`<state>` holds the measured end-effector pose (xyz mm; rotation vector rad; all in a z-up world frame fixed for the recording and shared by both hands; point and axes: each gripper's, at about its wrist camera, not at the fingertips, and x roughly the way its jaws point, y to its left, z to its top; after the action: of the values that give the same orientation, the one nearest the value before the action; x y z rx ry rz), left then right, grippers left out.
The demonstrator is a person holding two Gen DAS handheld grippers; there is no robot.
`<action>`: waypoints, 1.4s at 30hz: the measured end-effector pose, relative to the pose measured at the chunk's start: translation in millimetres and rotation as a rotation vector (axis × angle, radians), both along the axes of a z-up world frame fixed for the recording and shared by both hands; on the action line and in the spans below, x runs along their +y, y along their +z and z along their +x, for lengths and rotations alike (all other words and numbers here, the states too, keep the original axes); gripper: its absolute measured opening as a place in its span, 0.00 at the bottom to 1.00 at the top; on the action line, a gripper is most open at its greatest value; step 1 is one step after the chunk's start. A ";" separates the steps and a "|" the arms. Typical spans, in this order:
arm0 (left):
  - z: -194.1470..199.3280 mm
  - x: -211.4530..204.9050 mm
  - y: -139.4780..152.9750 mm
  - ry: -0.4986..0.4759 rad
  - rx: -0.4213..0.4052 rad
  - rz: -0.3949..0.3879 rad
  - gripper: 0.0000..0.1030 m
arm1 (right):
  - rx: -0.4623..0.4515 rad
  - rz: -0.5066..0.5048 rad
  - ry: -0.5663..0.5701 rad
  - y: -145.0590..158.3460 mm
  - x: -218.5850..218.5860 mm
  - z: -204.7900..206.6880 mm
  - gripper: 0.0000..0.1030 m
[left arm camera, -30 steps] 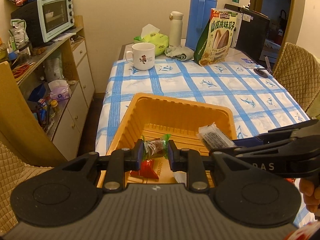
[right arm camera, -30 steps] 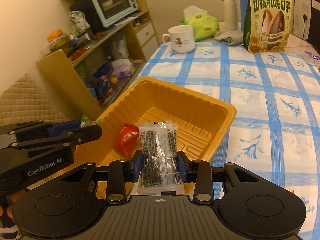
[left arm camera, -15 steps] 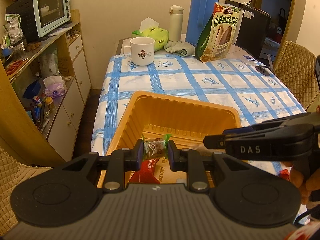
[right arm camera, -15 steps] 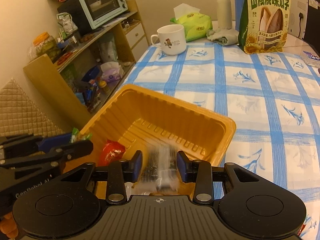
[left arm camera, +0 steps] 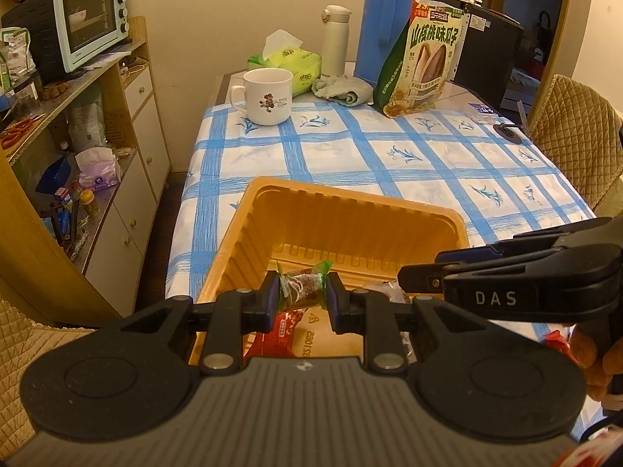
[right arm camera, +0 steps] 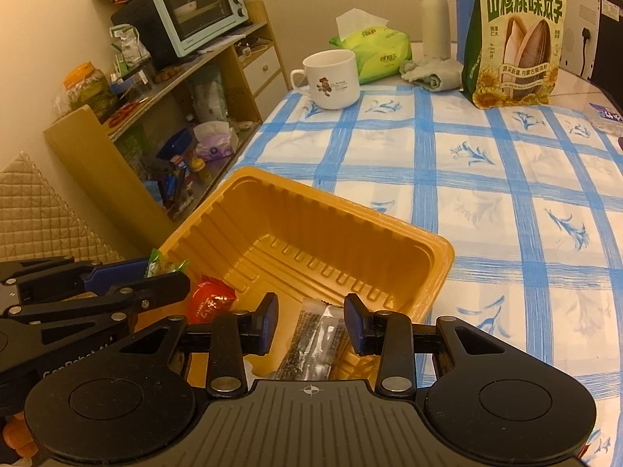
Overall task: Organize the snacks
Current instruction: 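Open both tools to drop the snacks into the basket, then withdraw both tools from the basket toward the candy pile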
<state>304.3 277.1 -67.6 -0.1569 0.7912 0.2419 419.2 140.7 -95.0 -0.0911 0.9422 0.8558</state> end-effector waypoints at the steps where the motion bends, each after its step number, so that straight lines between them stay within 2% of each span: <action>1: 1.5 -0.5 0.0 -0.003 -0.001 -0.001 0.22 | 0.000 0.000 -0.001 0.0 -0.8 0.3 0.37; 9: 4.8 -3.3 1.3 -0.008 -0.009 -0.006 0.27 | -0.006 0.009 -0.005 3.8 -10.1 0.2 0.37; 12: -0.3 -3.9 3.4 -0.006 -0.013 -0.005 0.34 | -0.013 0.014 0.002 5.3 -15.2 -2.5 0.37; 17: -15.5 -6.2 9.4 0.009 -0.022 -0.005 0.40 | -0.033 0.023 0.025 8.3 -23.8 -11.9 0.38; 19: -23.1 -7.8 12.1 0.018 -0.023 -0.008 0.40 | -0.042 0.029 0.039 10.5 -28.3 -17.6 0.44; 21: -32.0 -9.9 14.9 0.028 -0.022 -0.011 0.41 | -0.057 0.039 0.045 13.5 -33.7 -24.2 0.57; 23: -41.7 -12.2 18.2 0.040 -0.024 -0.019 0.46 | -0.071 0.050 0.057 17.1 -38.7 -31.0 0.60; 31: -78.7 -31.2 31.6 0.075 -0.032 -0.023 0.51 | -0.101 0.090 0.093 36.5 -61.8 -58.1 0.66; 42: -126.6 -81.3 45.2 0.092 -0.046 -0.033 0.54 | -0.096 0.130 0.120 51.5 -117.1 -96.4 0.71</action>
<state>177.8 195.8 -22.4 -0.2291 0.7435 0.3113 322.8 23.6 -43.5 -0.0761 0.7950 1.0128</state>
